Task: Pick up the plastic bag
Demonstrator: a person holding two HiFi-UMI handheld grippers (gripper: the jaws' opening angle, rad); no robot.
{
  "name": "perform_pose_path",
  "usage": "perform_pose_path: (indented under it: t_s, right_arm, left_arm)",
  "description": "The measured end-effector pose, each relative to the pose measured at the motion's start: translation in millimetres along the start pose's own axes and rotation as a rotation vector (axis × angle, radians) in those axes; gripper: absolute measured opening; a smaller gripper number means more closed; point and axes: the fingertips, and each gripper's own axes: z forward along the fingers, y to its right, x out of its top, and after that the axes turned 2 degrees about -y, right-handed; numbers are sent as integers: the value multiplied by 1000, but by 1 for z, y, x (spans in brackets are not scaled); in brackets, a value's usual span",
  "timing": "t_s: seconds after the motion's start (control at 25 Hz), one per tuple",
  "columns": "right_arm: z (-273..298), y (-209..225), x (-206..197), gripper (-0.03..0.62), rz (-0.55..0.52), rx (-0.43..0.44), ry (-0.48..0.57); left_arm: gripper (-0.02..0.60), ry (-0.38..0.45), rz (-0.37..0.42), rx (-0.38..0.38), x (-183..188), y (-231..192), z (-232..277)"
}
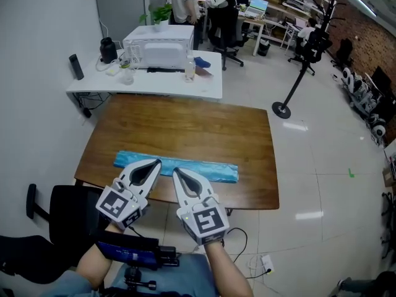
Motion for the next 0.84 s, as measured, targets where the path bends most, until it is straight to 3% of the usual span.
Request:
perform_pose_path:
  t_s: [0.84]
  right_arm:
    - [1,-1,-2,2,-29,-12,-15]
  left_arm:
    - [8,11,-13,-2,-10,-6,1]
